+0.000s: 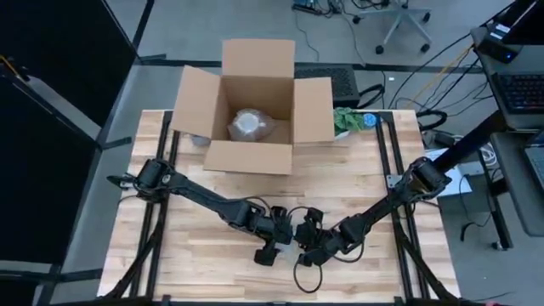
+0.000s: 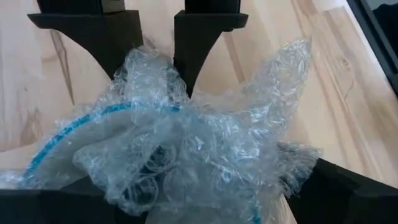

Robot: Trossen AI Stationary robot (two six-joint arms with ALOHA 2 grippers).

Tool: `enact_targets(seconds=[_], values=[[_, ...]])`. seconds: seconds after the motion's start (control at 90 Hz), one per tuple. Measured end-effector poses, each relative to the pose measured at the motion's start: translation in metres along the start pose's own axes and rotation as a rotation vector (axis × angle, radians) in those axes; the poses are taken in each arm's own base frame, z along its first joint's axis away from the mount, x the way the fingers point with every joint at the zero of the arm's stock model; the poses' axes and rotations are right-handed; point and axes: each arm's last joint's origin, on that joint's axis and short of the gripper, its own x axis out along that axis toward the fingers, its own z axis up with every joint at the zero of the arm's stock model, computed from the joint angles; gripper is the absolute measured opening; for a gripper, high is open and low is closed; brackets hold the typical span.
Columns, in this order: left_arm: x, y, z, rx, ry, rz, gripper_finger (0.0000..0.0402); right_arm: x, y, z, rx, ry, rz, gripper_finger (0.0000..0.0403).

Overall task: Wrap mug
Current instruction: Wrap the red mug with bubble wrap

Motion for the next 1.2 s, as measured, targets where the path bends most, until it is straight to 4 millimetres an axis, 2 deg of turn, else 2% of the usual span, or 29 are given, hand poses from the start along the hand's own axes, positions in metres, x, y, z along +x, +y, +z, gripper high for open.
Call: enact_targets(seconds=[0.211,0.567,0.911,1.2], values=[[-0.007,-0.004,0.002,0.018,-0.015,0.020,0.0289,0.000,0.000,0.000,0.000,0.001,0.001,0.0045],[-0.045,-0.007,0.015,0.007,-0.096,0.033,0.0290,0.001,0.000,-0.001,-0.003,0.005,0.006,0.0045],[-0.051,-0.008,0.018,0.007,-0.117,0.042,0.0290,0.001,0.000,-0.001,-0.005,0.008,0.004,0.0045],[-0.093,-0.008,0.026,0.001,-0.203,0.037,0.0290,0.001,0.000,-0.001,-0.005,0.008,0.004,0.0045]])
